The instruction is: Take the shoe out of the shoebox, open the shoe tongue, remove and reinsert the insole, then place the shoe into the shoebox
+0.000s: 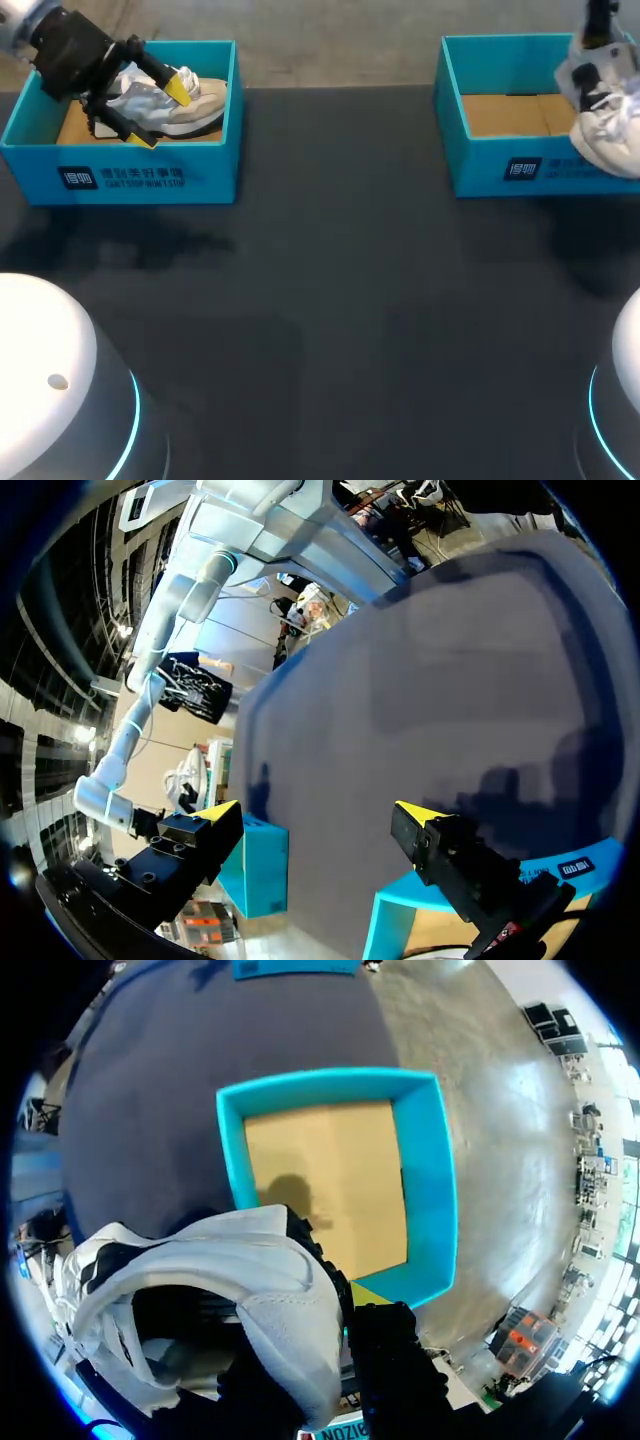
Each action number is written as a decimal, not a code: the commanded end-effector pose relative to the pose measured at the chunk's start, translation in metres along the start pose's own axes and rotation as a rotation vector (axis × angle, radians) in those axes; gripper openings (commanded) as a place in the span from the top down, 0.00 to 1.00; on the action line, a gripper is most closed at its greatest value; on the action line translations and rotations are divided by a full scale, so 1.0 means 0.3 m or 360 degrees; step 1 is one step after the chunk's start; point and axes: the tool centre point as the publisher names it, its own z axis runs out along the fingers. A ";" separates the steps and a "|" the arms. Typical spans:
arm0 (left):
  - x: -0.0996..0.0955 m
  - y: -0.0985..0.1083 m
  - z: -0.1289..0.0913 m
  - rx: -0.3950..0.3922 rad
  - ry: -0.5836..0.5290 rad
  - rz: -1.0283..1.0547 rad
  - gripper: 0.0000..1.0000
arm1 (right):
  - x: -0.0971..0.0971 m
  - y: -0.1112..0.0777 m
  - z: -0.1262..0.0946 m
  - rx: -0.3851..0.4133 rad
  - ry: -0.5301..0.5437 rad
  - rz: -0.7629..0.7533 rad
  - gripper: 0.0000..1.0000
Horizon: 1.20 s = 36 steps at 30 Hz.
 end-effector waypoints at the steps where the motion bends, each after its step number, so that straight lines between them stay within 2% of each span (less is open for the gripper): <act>1: 0.000 0.001 0.001 0.0000 0.0003 0.0001 0.00 | -0.009 -0.051 0.031 -0.0018 0.0023 -0.0005 1.00; 7: 0.000 0.001 0.001 0.0000 0.0003 0.0001 0.00 | -0.028 -0.126 0.095 0.0025 0.0061 0.0094 1.00; 11: 0.000 0.001 0.001 0.0000 0.0003 0.0001 0.00 | -0.063 -0.183 0.126 0.0064 0.0065 0.0194 1.00; 16: 0.000 0.001 0.001 0.0000 0.0003 0.0001 0.00 | -0.085 -0.215 0.158 0.0102 0.0096 0.0277 1.00; 20: 0.000 0.001 0.001 0.0000 0.0003 0.0001 0.00 | -0.088 -0.206 0.153 0.0109 0.0085 0.0347 1.00; 23: 0.000 0.001 0.001 0.0000 0.0003 0.0001 0.00 | -0.091 -0.213 0.151 0.0165 0.0077 0.0531 1.00; 27: 0.000 0.001 0.001 0.0000 0.0003 0.0001 0.00 | -0.088 -0.226 0.145 0.0232 0.0093 0.0893 1.00; 29: 0.000 0.001 0.001 0.0000 0.0003 0.0001 0.00 | -0.084 -0.230 0.149 0.0193 0.0098 0.0980 1.00; 30: 0.000 0.001 0.001 0.0000 0.0003 0.0001 0.00 | -0.078 -0.226 0.145 0.0240 0.0106 0.1096 1.00; 31: 0.000 0.001 0.001 0.0000 0.0003 0.0001 0.00 | -0.075 -0.225 0.143 0.0203 0.0122 0.1133 1.00; 35: 0.000 0.001 0.001 0.0000 0.0003 0.0001 0.00 | -0.069 -0.231 0.135 0.0230 0.0184 0.1470 1.00; 36: 0.000 0.001 0.001 0.0000 0.0003 0.0001 0.00 | -0.068 -0.230 0.136 0.0199 0.0201 0.1514 1.00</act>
